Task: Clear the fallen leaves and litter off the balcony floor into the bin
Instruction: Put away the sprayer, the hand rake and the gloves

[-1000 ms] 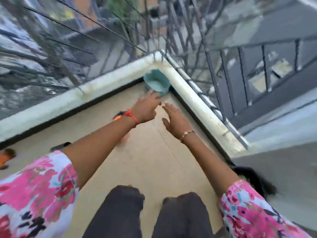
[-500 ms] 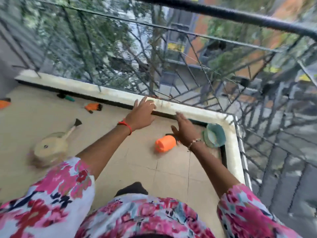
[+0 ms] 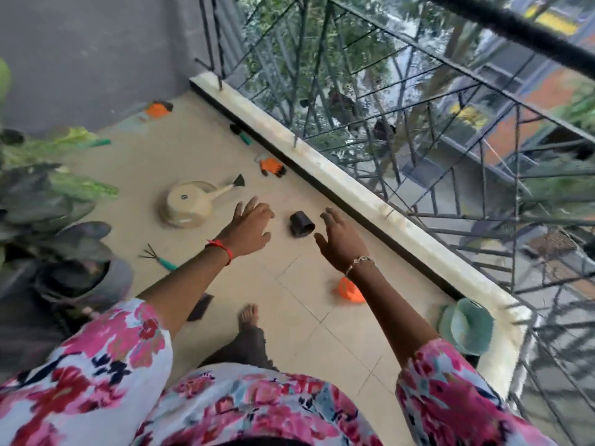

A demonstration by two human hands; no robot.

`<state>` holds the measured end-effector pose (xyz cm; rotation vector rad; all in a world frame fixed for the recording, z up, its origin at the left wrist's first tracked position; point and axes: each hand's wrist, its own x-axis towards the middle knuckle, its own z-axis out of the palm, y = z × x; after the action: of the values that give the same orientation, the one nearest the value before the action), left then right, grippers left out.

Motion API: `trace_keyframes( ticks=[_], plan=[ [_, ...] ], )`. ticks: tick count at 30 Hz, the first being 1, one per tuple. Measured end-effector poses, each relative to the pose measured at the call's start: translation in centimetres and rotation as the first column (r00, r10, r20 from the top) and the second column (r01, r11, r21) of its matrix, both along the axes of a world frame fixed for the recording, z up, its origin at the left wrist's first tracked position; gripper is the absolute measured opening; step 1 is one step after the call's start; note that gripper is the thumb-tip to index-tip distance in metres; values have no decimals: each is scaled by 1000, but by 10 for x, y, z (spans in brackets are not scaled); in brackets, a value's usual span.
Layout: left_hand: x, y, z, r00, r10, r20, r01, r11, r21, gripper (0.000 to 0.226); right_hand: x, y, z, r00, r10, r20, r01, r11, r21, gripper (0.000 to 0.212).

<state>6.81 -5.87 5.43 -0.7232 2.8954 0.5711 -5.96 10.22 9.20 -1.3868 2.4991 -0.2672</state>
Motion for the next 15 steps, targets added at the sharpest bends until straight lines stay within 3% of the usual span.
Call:
trace_keyframes(
  ticks=[8, 15],
  plan=[
    [-15, -89, -28, 984, 178, -4, -178, 981, 74, 41, -37, -119, -27, 991, 113, 77, -119, 990, 74, 45],
    [-10, -170, -55, 956, 283, 79, -291, 951, 107, 41, -51, -221, -55, 970, 170, 172, -196, 970, 145, 45]
  ],
)
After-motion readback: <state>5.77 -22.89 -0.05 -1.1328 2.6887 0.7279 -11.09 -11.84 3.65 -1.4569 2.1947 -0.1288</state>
